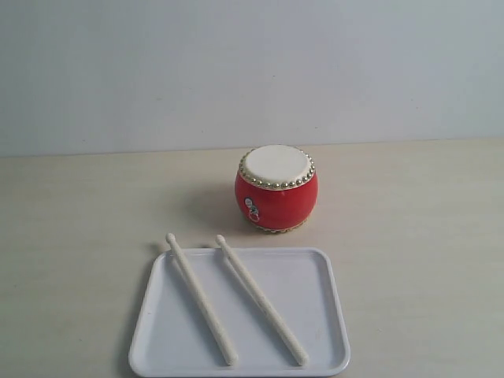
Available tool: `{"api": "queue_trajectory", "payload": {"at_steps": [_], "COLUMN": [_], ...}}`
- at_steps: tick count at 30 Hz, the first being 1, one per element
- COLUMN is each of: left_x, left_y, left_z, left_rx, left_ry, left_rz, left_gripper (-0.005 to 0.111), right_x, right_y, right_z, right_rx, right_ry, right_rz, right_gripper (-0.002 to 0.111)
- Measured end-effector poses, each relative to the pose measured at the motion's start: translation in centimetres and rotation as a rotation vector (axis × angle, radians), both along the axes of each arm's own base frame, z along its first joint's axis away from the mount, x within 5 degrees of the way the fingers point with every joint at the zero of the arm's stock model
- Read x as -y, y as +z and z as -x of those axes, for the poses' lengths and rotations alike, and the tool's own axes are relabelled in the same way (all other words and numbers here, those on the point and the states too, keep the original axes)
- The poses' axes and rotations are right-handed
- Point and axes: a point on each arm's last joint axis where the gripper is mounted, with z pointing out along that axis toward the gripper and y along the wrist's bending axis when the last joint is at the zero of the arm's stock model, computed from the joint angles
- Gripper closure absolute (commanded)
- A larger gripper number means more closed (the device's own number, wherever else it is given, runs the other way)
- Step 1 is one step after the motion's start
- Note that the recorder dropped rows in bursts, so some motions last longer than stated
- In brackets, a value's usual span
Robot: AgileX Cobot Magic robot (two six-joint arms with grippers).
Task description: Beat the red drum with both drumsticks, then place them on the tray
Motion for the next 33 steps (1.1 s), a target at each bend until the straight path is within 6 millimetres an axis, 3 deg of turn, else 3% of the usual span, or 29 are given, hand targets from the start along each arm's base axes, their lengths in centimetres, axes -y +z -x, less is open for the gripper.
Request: {"api": "queue_trajectory", "payload": {"at_steps": [6,22,26,30,33], "left_x": [-0.1,-0.1,-0.1,-0.1,-0.1], "left_y": [0.0,0.0,0.0,0.0,0.0], "left_z": [0.0,0.0,0.0,0.0,0.0], "left_rx": [-0.002,-0.001,-0.001,-0.001,-0.001], "left_ry": [0.020,0.021,0.021,0.021,0.021], "left_rz": [0.124,0.136,0.136,0.136,0.136], "left_gripper": [0.107,0.107,0.107,0.107,0.107], "right_x": [0.0,0.1,1.9,3.5,4.6], "right_y": [0.0,0.1,0.6,-3.0,-6.3], "right_z": [0.0,0.3,-0.4,-1.5,0.5], "right_rx": [-0.004,0.006,0.166,0.376,0.357], "right_ry": [0.002,0.003,-0.194,-0.339,-0.461], "right_rz": [-0.007,-0.020,-0.050,-0.001,0.046], "right_gripper": [0.108,0.108,0.108,0.108,0.108]}}
